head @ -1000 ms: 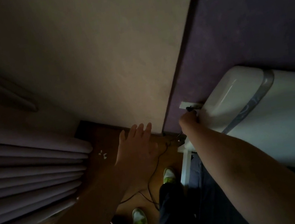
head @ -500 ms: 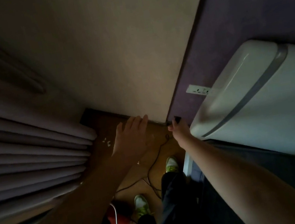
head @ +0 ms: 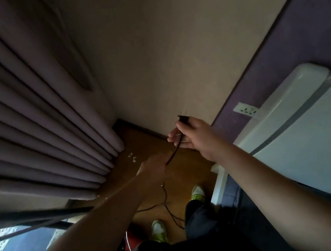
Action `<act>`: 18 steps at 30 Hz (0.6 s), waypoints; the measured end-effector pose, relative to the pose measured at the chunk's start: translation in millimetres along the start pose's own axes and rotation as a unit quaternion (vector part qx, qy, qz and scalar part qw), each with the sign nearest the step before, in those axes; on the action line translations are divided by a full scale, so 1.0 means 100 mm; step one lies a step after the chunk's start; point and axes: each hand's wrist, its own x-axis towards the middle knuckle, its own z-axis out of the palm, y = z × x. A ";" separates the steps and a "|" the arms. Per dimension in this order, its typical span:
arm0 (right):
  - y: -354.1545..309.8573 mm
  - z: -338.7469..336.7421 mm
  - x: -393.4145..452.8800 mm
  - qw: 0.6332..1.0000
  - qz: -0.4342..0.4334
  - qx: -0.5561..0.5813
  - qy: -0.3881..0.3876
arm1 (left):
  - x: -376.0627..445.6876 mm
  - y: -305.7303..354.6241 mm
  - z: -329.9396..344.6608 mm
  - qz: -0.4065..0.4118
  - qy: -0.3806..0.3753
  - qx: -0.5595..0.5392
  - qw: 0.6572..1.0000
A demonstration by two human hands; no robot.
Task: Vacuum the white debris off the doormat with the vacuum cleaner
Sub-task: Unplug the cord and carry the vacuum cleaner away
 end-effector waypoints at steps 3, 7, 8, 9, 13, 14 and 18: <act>-0.30 0.32 -0.16 0.999 -0.019 -0.018 -0.021 | -0.09 -0.19 0.04 -0.052 -0.040 -0.066 0.996; -0.68 0.72 -0.35 0.998 -0.049 -0.007 -0.044 | 0.07 -0.53 0.22 -0.084 -0.103 -0.108 0.985; -0.77 0.81 -0.38 0.997 -0.055 0.000 -0.051 | 0.01 -0.57 0.15 -0.097 -0.101 -0.131 0.981; -0.84 0.90 -0.40 0.997 -0.063 0.002 -0.054 | -0.17 -0.55 0.00 -0.098 -0.086 -0.157 0.979; -1.08 1.20 -0.48 0.993 -0.106 0.038 -0.045 | -0.60 -0.52 -0.53 -0.097 0.011 -0.364 0.926; -1.13 1.24 -0.50 0.991 -0.115 0.052 -0.042 | -0.65 -0.54 -0.60 -0.096 0.045 -0.405 0.908; -1.25 1.31 -0.49 0.991 -0.134 0.012 0.001 | -0.84 -0.65 -0.98 -0.058 0.093 -0.463 0.879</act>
